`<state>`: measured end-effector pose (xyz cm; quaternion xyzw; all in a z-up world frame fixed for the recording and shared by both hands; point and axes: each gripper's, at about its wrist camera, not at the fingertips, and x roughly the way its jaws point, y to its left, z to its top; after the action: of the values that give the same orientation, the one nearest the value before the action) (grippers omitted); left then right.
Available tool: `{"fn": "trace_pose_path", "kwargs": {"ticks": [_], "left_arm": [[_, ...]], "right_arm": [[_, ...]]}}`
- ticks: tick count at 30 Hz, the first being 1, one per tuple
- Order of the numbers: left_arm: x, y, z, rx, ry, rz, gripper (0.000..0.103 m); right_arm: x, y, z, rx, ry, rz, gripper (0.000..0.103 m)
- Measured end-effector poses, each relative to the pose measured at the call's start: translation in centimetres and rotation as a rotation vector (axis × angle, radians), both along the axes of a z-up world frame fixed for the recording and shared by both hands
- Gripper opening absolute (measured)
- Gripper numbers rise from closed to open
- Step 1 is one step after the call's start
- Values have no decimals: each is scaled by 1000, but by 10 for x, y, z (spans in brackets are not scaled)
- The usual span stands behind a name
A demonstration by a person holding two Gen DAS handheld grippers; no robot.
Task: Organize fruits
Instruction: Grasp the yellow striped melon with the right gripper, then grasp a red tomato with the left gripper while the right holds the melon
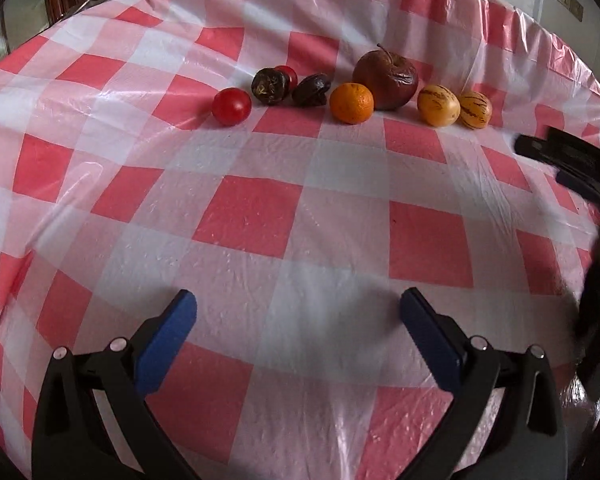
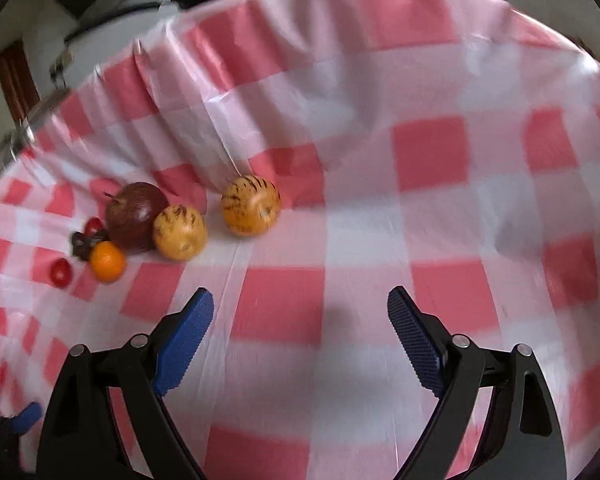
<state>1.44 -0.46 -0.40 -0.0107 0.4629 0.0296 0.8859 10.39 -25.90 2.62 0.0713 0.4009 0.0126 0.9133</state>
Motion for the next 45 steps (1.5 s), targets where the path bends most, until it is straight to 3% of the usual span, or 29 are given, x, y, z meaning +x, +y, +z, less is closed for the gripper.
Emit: {"fn": "trace_pose_path", "kwargs": {"ticks": [2, 11, 13, 14, 17, 21, 25, 29, 34, 36, 39, 41, 43, 45], "left_arm": [[0, 1, 0, 0, 0, 0, 102], [2, 1, 2, 0, -2, 3, 102], [1, 1, 2, 0, -2, 1, 102], [2, 1, 2, -1, -2, 1, 102], [1, 1, 2, 0, -1, 1, 102], [1, 1, 2, 0, -1, 0, 102], [1, 1, 2, 0, -1, 0, 102], [0, 2, 4, -1, 0, 0, 102], [3, 6, 4, -9, 5, 23, 102], [14, 11, 6, -10, -6, 12, 102], [40, 17, 15, 97, -71, 24, 102], [62, 25, 18, 121, -81, 31, 101], [89, 38, 17, 104, -68, 51, 87], [116, 52, 12, 39, -41, 71, 81]], "right_arm": [[21, 9, -4, -45, 31, 22, 73], [77, 37, -10, -109, 51, 84, 61], [83, 40, -11, -105, 57, 83, 54], [84, 41, -13, -103, 66, 91, 44], [71, 38, -13, -24, 70, 92, 44], [13, 20, -6, 147, 15, 33, 44], [-35, 16, -8, 209, -21, 3, 44], [-49, 19, -4, 202, -73, -9, 44], [-42, 5, -14, 307, -51, -35, 44], [-45, 6, -9, 306, -56, -7, 44], [-46, 6, -8, 311, -53, -2, 44], [-46, 7, -8, 310, -53, 4, 44], [-45, 7, -9, 307, -45, 6, 44], [-44, 8, -9, 306, -43, 6, 44]]}}
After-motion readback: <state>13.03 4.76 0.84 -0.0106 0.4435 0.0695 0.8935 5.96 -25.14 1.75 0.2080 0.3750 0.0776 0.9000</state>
